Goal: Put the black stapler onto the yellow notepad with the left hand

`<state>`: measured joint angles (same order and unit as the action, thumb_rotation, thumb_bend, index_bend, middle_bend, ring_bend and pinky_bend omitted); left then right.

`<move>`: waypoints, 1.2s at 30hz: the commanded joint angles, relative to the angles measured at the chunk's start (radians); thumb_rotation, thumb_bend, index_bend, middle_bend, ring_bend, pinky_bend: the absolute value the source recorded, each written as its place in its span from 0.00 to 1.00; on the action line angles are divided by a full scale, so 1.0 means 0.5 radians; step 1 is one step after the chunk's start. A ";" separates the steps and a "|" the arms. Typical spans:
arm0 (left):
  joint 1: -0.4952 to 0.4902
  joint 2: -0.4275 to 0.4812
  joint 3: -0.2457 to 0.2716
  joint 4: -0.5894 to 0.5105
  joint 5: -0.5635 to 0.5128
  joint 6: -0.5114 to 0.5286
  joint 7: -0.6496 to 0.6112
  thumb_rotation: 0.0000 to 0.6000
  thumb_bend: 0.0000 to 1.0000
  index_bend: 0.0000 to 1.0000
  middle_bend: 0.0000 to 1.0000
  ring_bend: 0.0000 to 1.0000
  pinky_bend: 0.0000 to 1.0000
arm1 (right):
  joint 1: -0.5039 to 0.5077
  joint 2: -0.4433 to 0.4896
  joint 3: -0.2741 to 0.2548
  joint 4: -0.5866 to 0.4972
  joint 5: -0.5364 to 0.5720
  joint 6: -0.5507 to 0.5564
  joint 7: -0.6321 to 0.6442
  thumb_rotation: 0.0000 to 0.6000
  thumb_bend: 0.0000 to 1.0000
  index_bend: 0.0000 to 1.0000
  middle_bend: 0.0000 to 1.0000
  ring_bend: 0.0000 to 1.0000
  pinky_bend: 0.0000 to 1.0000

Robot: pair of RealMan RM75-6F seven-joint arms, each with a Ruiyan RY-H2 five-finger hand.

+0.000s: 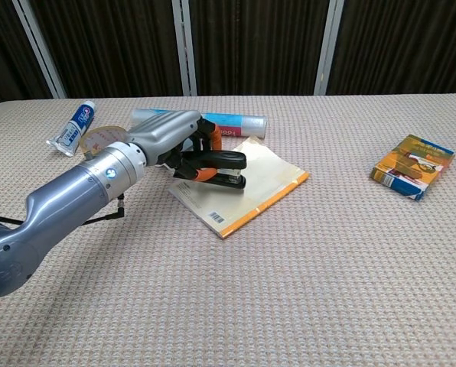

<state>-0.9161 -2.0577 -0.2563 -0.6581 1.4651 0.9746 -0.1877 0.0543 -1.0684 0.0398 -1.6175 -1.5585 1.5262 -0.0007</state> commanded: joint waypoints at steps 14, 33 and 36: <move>-0.187 -0.229 0.036 0.319 0.009 -0.024 -0.132 1.00 0.23 0.30 0.30 0.24 0.23 | -0.022 0.003 -0.012 -0.010 -0.024 0.029 -0.007 1.00 0.17 0.00 0.00 0.00 0.00; 0.064 0.388 0.103 -0.644 0.011 0.214 0.088 1.00 0.13 0.00 0.00 0.00 0.13 | -0.012 -0.023 0.006 -0.005 0.012 -0.002 -0.061 1.00 0.17 0.00 0.00 0.00 0.00; 0.193 0.649 0.166 -1.030 0.005 0.274 0.225 1.00 0.13 0.00 0.00 0.00 0.12 | -0.013 -0.027 0.012 -0.012 0.017 0.004 -0.072 1.00 0.17 0.00 0.00 0.00 0.00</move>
<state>-0.9048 -1.8972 -0.2062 -0.9517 1.4641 1.0470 -0.1535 0.0481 -1.0815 0.0451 -1.6225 -1.5501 1.5268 -0.0356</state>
